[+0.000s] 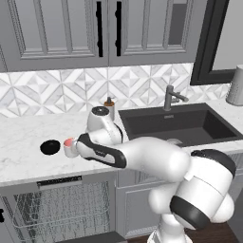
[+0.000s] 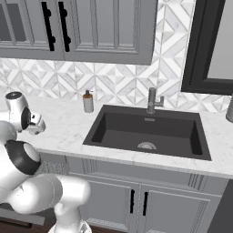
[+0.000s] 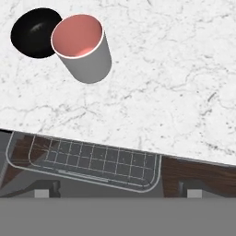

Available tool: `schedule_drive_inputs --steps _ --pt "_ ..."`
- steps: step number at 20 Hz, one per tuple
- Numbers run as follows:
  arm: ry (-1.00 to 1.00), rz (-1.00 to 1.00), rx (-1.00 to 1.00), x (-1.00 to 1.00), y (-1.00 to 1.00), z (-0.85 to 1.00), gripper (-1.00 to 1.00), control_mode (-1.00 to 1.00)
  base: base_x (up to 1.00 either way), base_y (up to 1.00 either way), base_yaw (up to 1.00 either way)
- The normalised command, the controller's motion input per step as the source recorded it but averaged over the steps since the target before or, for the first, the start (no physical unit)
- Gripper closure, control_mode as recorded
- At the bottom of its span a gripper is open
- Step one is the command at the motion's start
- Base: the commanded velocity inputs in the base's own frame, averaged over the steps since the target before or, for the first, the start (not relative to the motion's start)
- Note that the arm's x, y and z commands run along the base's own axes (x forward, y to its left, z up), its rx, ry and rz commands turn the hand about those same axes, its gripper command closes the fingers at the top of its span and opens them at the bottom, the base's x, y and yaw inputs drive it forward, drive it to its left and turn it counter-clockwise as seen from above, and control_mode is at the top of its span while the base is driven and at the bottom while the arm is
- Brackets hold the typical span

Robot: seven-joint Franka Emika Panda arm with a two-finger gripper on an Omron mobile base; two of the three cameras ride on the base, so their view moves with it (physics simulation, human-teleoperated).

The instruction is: Pick up the cup and bowl from the counter, place them in the dishwasher, and close the dishwasher door.

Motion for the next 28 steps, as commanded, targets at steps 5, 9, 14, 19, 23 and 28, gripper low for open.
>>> schedule_drive_inputs --steps 5,9,14,19,23,28 --pt "0.01 0.0 0.0 0.29 0.14 -0.1 -1.0 -1.0 0.0 0.0 0.0" --pt "0.0 0.0 0.0 0.12 0.0 0.0 -1.0 -1.0 0.0 0.0 0.0" --pt "0.0 0.0 0.0 0.23 0.08 -0.03 -1.0 -1.0 0.0 0.0 0.0" --pt "0.04 0.0 0.0 0.16 0.0 -0.05 -1.0 -1.0 0.0 0.0 0.0" --pt "0.0 0.0 0.0 0.16 0.19 -0.12 -1.0 -1.0 0.0 0.0 0.0" --pt "0.0 0.0 -0.03 0.31 0.38 -0.2 -1.0 -1.0 0.0 0.0 0.0"
